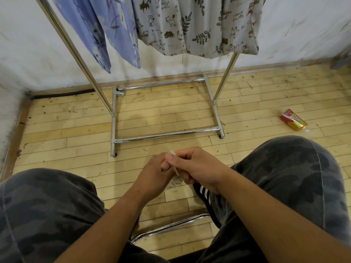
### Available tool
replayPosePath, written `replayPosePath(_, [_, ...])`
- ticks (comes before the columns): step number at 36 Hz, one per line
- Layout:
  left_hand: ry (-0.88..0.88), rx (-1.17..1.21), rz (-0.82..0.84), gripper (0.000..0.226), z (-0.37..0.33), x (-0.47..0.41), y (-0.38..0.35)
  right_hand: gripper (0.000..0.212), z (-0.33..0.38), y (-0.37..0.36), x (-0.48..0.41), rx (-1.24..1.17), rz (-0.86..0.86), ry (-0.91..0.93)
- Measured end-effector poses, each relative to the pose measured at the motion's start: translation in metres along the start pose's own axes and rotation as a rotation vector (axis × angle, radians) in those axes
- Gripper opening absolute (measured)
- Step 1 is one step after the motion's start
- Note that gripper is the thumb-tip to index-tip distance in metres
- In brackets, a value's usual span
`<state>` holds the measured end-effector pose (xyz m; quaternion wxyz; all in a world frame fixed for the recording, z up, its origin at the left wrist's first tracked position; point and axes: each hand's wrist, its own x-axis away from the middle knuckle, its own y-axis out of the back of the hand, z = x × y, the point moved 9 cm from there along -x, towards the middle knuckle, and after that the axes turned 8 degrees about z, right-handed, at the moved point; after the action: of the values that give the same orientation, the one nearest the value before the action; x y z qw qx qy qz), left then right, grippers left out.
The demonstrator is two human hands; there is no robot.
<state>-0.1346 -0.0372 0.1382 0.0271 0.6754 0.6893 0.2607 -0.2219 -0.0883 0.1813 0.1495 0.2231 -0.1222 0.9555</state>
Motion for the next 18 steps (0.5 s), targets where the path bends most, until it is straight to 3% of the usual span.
replayPosePath(18, [0.021,0.019,0.079,0.011,0.0004,-0.0008,-0.0098,0.03,-0.0092,-0.0059,-0.0032,-0.17,0.115,-0.067])
